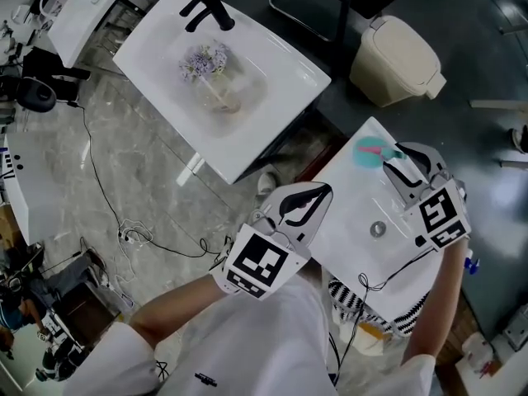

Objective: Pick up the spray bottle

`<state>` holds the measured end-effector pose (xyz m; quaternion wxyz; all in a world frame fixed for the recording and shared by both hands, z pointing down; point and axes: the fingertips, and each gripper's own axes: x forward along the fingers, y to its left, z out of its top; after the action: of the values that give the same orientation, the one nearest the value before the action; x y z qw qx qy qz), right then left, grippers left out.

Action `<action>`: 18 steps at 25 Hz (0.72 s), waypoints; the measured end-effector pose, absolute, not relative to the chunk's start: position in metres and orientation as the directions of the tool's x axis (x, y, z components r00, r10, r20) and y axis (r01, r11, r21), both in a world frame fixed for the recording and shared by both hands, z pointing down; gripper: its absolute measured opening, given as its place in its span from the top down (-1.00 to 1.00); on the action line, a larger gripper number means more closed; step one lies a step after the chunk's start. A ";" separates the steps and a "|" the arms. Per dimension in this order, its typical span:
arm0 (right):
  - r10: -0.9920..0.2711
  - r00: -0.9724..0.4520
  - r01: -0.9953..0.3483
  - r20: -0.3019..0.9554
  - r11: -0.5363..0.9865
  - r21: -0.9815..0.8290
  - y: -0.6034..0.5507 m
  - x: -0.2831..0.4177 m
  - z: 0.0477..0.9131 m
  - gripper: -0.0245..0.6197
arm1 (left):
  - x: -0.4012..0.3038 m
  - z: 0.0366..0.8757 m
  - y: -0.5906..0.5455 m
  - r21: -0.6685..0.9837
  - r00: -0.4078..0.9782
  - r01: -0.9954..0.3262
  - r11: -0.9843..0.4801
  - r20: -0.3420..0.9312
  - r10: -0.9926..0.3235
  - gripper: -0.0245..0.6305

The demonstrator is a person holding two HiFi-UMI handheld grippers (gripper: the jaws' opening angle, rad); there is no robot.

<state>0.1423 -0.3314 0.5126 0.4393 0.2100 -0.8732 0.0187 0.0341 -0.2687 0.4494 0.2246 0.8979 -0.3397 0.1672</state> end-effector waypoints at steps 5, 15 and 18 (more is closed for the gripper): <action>-0.337 -0.522 -0.353 0.784 0.922 0.161 -0.337 0.140 0.526 0.47 | 0.031 0.455 -0.269 0.281 0.711 -0.685 -0.673 0.463 -0.530 0.91; -0.259 -0.499 -0.304 0.827 0.946 0.113 -0.333 0.142 0.550 0.47 | 0.030 0.458 -0.264 0.272 0.704 -0.689 -0.672 0.473 -0.529 0.91; -0.258 -0.504 -0.302 0.824 0.947 0.111 -0.336 0.142 0.550 0.54 | 0.028 0.457 -0.263 0.272 0.700 -0.693 -0.668 0.474 -0.534 0.91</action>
<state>0.1422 -0.3356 0.5500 0.4711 0.1615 -0.8668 0.0236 0.0282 -0.2630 0.4566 0.2208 0.8951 -0.3427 0.1804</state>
